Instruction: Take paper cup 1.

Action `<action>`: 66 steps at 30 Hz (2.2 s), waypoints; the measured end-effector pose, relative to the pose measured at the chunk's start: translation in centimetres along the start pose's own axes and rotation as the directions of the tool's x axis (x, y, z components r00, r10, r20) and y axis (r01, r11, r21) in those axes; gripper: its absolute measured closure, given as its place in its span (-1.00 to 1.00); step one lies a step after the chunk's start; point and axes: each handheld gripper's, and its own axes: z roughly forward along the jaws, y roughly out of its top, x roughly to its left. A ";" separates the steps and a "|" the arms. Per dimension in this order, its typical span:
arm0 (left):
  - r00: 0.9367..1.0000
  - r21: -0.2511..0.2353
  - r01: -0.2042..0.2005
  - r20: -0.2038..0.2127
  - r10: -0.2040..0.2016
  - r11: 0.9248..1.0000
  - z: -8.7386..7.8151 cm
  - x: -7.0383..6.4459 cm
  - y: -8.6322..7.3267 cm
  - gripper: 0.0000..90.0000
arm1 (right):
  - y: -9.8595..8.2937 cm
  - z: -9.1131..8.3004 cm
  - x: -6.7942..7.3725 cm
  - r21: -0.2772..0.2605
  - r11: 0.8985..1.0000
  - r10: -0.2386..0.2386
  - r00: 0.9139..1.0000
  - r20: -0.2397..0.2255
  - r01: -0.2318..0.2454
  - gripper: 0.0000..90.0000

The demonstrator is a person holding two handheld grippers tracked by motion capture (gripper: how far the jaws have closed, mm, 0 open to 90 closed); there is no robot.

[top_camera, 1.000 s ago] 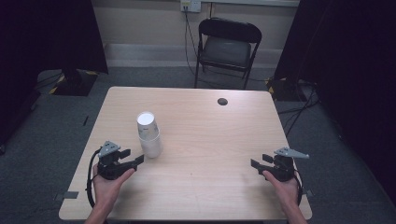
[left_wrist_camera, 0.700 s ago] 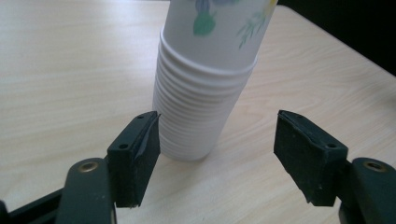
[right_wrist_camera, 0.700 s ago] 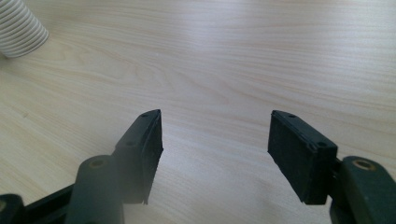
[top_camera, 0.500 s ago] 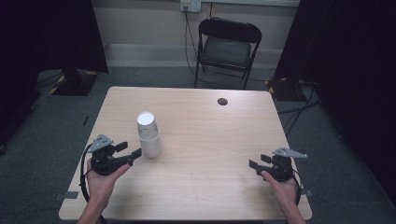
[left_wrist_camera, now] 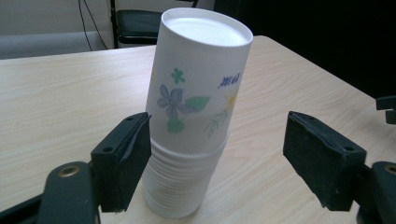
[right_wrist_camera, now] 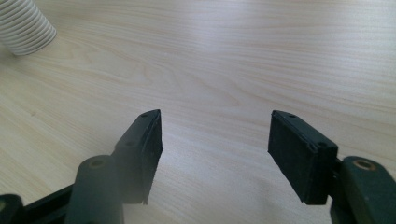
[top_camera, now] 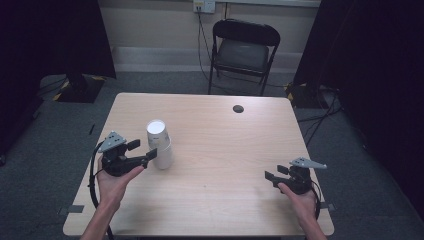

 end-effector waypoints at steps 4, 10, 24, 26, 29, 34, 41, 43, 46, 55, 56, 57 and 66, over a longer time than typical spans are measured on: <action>1.000 0.009 0.000 -0.011 0.000 1.000 0.4 0.0 0.9 -0.64 | 0.0 0.0 0.0 0.001 1.000 0.000 1.000 0.001 0.000 -0.22; 1.000 0.029 -0.005 -0.024 0.005 1.000 0.9 0.6 2.1 -0.63 | -0.1 0.0 0.1 0.006 1.000 -0.003 1.000 -0.002 0.003 -0.22; 0.997 -0.001 -0.038 -0.060 0.038 0.999 3.1 0.8 3.8 -0.65 | -0.1 0.0 0.0 0.010 1.000 0.002 1.000 0.006 -0.002 -0.25; 0.997 0.010 -0.050 -0.058 0.051 0.999 3.7 0.8 3.7 -0.65 | -0.1 0.0 0.0 0.008 1.000 0.002 1.000 0.008 -0.002 -0.24; 0.997 0.018 -0.044 -0.059 0.045 0.999 4.4 1.0 3.6 -0.65 | -0.2 0.0 -0.1 0.012 1.000 0.002 1.000 0.009 -0.002 -0.25; 0.998 0.033 -0.038 -0.042 0.039 0.999 5.2 1.7 3.5 -0.66 | -0.2 0.1 0.0 0.017 1.000 -0.001 1.000 0.009 0.001 -0.25; 0.998 0.046 -0.051 -0.040 0.053 0.998 6.0 1.5 3.3 -0.65 | -0.2 0.3 0.1 0.021 1.000 0.000 1.000 0.006 0.000 -0.25; 0.998 0.057 -0.047 -0.032 0.048 0.997 6.2 1.6 3.2 -0.65 | -0.2 0.2 0.1 0.022 1.000 -0.005 1.000 0.004 0.005 -0.25; 0.998 0.073 -0.056 -0.039 0.059 0.996 6.5 1.5 3.1 -0.65 | -0.2 0.3 0.1 0.021 1.000 -0.004 1.000 0.003 0.004 -0.25; 0.997 0.092 -0.069 -0.033 0.072 0.993 7.3 1.2 2.8 -0.63 | -0.2 0.2 0.1 0.018 1.000 -0.003 1.000 0.003 0.003 -0.25; 0.997 0.092 -0.069 -0.033 0.072 0.993 7.3 1.2 2.8 -0.63 | -0.2 0.2 0.1 0.018 1.000 -0.003 1.000 0.003 0.003 -0.25; 0.997 0.093 -0.068 -0.029 0.071 0.993 7.3 1.2 2.8 -0.63 | -0.2 0.2 0.1 0.020 1.000 0.001 1.000 0.002 -0.002 -0.25; 0.998 0.114 -0.049 -0.033 0.053 0.992 7.2 1.5 2.1 -0.61 | -0.3 0.1 0.0 0.015 1.000 -0.001 1.000 0.002 0.001 -0.25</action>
